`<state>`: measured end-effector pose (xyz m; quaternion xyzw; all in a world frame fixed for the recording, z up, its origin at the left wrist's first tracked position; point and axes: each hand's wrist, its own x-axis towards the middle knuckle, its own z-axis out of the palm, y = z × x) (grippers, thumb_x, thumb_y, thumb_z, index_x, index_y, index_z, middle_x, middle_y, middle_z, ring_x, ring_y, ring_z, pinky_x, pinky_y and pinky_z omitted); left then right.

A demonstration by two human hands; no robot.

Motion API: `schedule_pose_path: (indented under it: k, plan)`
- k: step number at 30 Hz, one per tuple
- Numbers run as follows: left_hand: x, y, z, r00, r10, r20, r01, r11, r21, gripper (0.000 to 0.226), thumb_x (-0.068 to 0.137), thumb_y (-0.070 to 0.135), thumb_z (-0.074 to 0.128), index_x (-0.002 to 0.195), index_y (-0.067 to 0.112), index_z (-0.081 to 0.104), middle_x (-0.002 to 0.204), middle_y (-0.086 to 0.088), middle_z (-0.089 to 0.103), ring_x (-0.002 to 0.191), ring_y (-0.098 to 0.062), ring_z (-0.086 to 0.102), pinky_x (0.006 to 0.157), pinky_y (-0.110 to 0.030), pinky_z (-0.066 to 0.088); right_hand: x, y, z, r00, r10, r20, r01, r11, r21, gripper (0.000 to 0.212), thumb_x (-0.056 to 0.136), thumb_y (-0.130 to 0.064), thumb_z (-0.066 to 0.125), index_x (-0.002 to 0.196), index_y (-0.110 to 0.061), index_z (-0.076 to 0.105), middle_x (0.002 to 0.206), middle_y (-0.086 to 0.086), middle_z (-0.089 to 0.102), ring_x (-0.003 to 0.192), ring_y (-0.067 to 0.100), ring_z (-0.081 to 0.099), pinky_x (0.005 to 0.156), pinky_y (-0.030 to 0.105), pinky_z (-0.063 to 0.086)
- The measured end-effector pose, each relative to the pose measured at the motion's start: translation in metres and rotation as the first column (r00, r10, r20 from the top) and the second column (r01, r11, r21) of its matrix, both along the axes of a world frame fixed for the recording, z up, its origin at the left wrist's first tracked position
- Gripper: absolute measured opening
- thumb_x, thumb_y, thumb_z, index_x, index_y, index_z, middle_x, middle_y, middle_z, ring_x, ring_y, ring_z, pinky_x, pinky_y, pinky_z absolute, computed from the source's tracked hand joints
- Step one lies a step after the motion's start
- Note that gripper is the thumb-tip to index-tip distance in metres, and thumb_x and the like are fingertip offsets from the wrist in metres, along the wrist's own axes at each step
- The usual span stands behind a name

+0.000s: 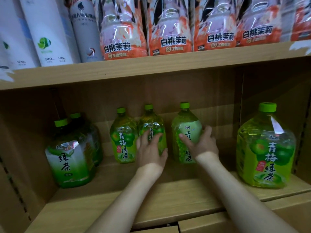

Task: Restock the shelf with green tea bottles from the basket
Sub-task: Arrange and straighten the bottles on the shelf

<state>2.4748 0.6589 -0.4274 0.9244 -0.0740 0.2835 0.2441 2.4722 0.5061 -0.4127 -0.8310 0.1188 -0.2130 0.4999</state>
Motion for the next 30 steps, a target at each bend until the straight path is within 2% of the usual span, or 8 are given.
schedule_pose_path:
  k: [5,12,16,18,20,23,27,30]
  plan:
    - [0.008,0.015,-0.011,0.998,0.018,-0.067,-0.005,0.982,0.191,0.069,0.087,0.037,0.059,0.145,0.039,0.021,0.156,0.004,-0.011,0.143,-0.027,0.003,0.108,-0.038,0.031,0.025,0.019,-0.005,0.991,0.022,0.131,-0.048,0.978,0.204,0.073,0.079,-0.033,0.074,0.131,-0.004,0.032,0.127,0.020,0.055,0.113,0.036,0.056,0.092,0.042,0.048]
    - [0.009,0.013,-0.009,0.997,0.019,-0.079,-0.005,0.985,0.174,0.071,0.088,0.030,0.060,0.147,0.032,0.021,0.156,0.004,-0.013,0.143,-0.028,0.002,0.108,-0.036,0.032,0.029,0.004,-0.009,0.972,0.211,0.104,-0.235,0.888,0.396,0.050,0.089,-0.011,0.059,0.134,-0.017,0.038,0.130,0.009,0.055,0.101,0.023,0.058,0.088,0.041,0.052]
    - [0.001,0.005,-0.001,0.984,0.026,-0.178,-0.001,0.990,0.143,0.076,0.087,0.024,0.061,0.148,0.031,0.016,0.157,0.003,-0.016,0.144,-0.029,0.001,0.111,-0.037,0.027,-0.004,-0.008,0.008,0.937,0.344,0.052,-0.347,0.910,0.226,0.072,0.089,-0.008,0.060,0.149,-0.023,0.022,0.141,0.005,0.048,0.119,0.019,0.051,0.091,0.025,0.040]
    - [-0.006,-0.002,0.006,0.977,-0.037,-0.211,0.052,0.996,0.068,0.075,0.086,0.022,0.061,0.148,0.030,0.019,0.158,0.001,-0.005,0.144,-0.027,0.007,0.113,-0.033,0.021,-0.034,-0.016,0.015,0.954,0.234,0.185,-0.235,0.972,-0.018,0.074,0.086,-0.009,0.061,0.149,-0.023,0.024,0.138,0.004,0.051,0.122,0.015,0.049,0.092,0.020,0.039]
    - [-0.018,-0.012,0.012,0.976,-0.148,-0.162,0.144,0.989,-0.038,0.069,0.086,0.019,0.060,0.146,0.030,0.027,0.157,0.001,0.013,0.143,-0.021,0.017,0.112,-0.025,0.018,-0.064,-0.027,0.021,0.890,0.072,0.450,0.040,0.972,-0.233,0.062,0.083,-0.011,0.063,0.141,-0.015,0.039,0.129,0.008,0.056,0.118,0.020,0.052,0.098,0.029,0.043]
    - [-0.042,-0.044,0.015,0.945,-0.320,-0.064,0.312,0.943,-0.113,0.058,0.087,0.020,0.059,0.140,0.029,0.039,0.148,0.006,0.034,0.135,-0.014,0.035,0.109,-0.018,0.022,-0.092,-0.058,0.020,0.748,-0.111,0.654,0.379,0.881,-0.284,0.048,0.084,-0.017,0.063,0.130,-0.013,0.049,0.127,0.008,0.055,0.124,0.025,0.046,0.106,0.034,0.035]
    - [-0.071,-0.091,0.012,0.867,-0.498,-0.026,0.489,0.859,-0.149,0.053,0.087,0.030,0.060,0.138,0.028,0.043,0.135,0.005,0.047,0.124,-0.010,0.045,0.103,-0.031,0.041,-0.098,-0.085,0.011,0.858,-0.265,0.441,0.424,0.848,-0.317,0.072,0.081,-0.032,0.068,0.142,-0.032,0.030,0.153,0.005,0.028,0.143,0.031,0.018,0.107,0.059,0.025]
    - [-0.079,-0.116,0.010,0.840,-0.543,-0.010,0.538,0.835,-0.116,0.063,0.087,0.031,0.061,0.143,0.026,0.034,0.138,0.006,0.044,0.126,-0.010,0.042,0.105,-0.027,0.036,-0.098,-0.099,0.004,0.911,-0.293,0.291,0.370,0.891,-0.264,0.092,0.076,-0.043,0.072,0.144,-0.038,0.010,0.155,0.012,0.017,0.140,0.038,0.023,0.103,0.061,0.034]
